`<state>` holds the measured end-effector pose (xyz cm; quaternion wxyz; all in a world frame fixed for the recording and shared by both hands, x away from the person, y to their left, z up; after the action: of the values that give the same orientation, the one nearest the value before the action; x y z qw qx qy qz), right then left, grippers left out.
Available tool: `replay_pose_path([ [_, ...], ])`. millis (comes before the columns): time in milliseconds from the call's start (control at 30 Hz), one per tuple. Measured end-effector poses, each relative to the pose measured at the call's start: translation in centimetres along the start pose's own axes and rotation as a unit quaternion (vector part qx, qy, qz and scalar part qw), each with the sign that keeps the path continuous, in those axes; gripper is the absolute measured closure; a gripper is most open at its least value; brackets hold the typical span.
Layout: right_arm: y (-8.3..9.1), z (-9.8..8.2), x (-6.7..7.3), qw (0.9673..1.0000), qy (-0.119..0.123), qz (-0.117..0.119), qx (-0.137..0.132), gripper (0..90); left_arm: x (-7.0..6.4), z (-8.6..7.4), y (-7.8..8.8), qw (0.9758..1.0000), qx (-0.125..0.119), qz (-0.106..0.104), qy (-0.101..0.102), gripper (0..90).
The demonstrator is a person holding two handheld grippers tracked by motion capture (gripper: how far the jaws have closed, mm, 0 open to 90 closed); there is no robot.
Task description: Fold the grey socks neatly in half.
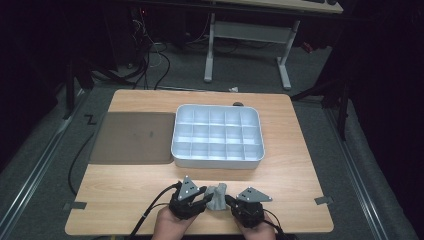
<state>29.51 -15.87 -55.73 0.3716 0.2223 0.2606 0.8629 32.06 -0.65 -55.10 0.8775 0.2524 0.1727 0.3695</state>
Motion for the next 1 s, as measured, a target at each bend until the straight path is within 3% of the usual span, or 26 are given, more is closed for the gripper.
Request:
replay_pose_path([
  [67, 0.0, 0.0, 0.0, 1.0000, 0.002, 0.001, 0.000, 90.0, 0.3, -0.4, -0.1, 0.9999, 0.007, -0.004, 0.013, 64.7],
  [267, 0.0, 0.0, 0.1, 1.0000, 0.003, 0.001, -0.001, 90.0, 0.5, -0.8, 0.0, 0.9997, 0.011, -0.006, 0.019, 69.7],
  [433, 0.1, 0.0, 0.1, 1.0000, 0.003, 0.003, -0.002, 90.0, 0.2, -0.9, 0.0, 0.9998, 0.015, -0.007, 0.014, 76.3],
  [667, 0.3, 0.2, 0.4, 0.9999, 0.005, 0.005, -0.007, 90.0, -0.4, -1.1, -0.2, 0.9998, 0.017, -0.011, 0.006, 76.8],
  [1000, 0.6, 0.4, 0.4, 0.9999, 0.007, 0.005, -0.013, 90.0, -2.2, -1.4, -0.5, 0.9992, 0.022, -0.030, -0.013, 76.2],
])
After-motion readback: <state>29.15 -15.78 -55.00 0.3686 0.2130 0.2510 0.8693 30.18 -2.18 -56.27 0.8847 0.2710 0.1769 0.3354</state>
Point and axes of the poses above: each handheld gripper's, and its own axes: y roughly backward along the jaws, z roughly out of its top, x roughly to its left, the point moved 6 cm from there along -y, roughly forward along the jaws, and after that the axes turned 9 degrees about z, right-handed, at the moved point
